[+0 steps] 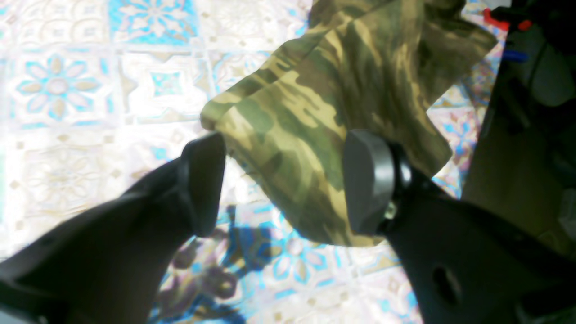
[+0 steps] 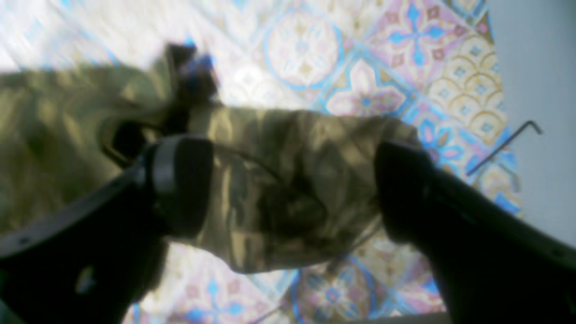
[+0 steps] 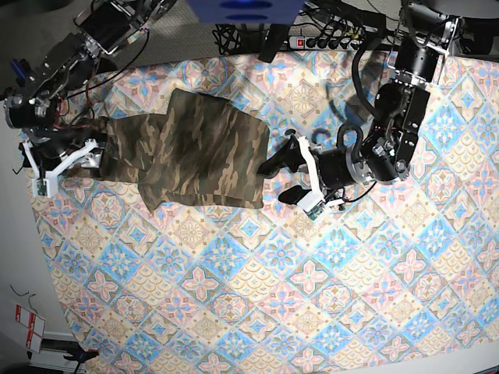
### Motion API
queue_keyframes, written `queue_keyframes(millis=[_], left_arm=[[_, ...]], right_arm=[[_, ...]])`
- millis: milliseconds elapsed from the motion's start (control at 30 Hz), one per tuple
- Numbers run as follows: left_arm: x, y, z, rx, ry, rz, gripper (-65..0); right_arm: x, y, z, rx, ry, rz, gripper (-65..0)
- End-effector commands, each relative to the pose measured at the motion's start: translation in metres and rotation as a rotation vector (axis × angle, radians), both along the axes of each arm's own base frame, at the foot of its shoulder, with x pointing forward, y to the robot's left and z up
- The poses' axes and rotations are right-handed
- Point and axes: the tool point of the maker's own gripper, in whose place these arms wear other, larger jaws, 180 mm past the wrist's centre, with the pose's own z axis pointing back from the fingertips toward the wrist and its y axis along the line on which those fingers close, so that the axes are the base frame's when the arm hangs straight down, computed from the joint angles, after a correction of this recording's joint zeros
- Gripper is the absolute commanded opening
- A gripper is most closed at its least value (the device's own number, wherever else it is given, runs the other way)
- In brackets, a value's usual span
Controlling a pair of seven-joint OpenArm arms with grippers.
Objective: Fold the T-shirt properly
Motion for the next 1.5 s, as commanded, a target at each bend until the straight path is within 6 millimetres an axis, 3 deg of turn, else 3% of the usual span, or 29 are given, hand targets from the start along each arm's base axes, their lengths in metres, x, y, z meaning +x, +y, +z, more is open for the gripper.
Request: queue_keyframes(millis=[0,67,233,367,500,633,767,1000,1200,1300,1467], left_arm=[[0.01,0.003,0.017,-0.024,-0.05,0.001,-24.4],[0.014,0.008,0.017,0.004,-0.056,-0.004,-24.4],[0.02,0.02,0.008,0.143,-0.05,-0.026,-24.4],[0.021,0.021,0.006,0.236,-0.089,-0.039,-24.4],[0.018,0.023,-0.002,0.293,-0.081,-0.047,-24.4],[0.017,0.022,-0.002,0.291,-0.079,-0.048,-24.4],[0.016,0.022,-0.003,0.292,-0.076,-0.048,-24.4],[0.016,0.022,-0.003,0.291,-0.076,-0.048,-24.4],[0.012,0.022,-0.006,0.294,-0.065,-0.051,-24.4],[0.005,0.021,-0.013,0.293,-0.044,-0.057,-24.4],[-0.016,0.005,-0.025,0.298,-0.014,-0.132,-24.4]], right_arm=[[0.001,-0.016,0.011,-0.02,-0.039,-0.03,-9.9],[-0.003,-0.029,0.005,-0.001,-0.031,-0.059,-9.9],[-0.008,-0.052,-0.038,0.138,-0.003,-0.11,-9.8],[-0.009,-0.072,-0.062,0.224,-0.023,-0.156,-9.8],[0.005,-0.086,-0.069,0.263,-0.061,-0.187,-9.8],[0.011,-0.113,-0.067,0.227,-0.062,-0.208,-9.8],[0.017,-0.118,-0.078,0.261,-0.034,-0.225,-9.8],[0.009,-0.104,-0.118,0.382,0.002,-0.27,-9.8],[0.007,-0.072,-0.14,0.407,0.095,-0.188,-9.9],[-0.02,-0.043,-0.164,0.439,0.222,-0.145,-10.0],[-0.034,-0.016,-0.169,0.438,0.317,-0.08,-13.9]])
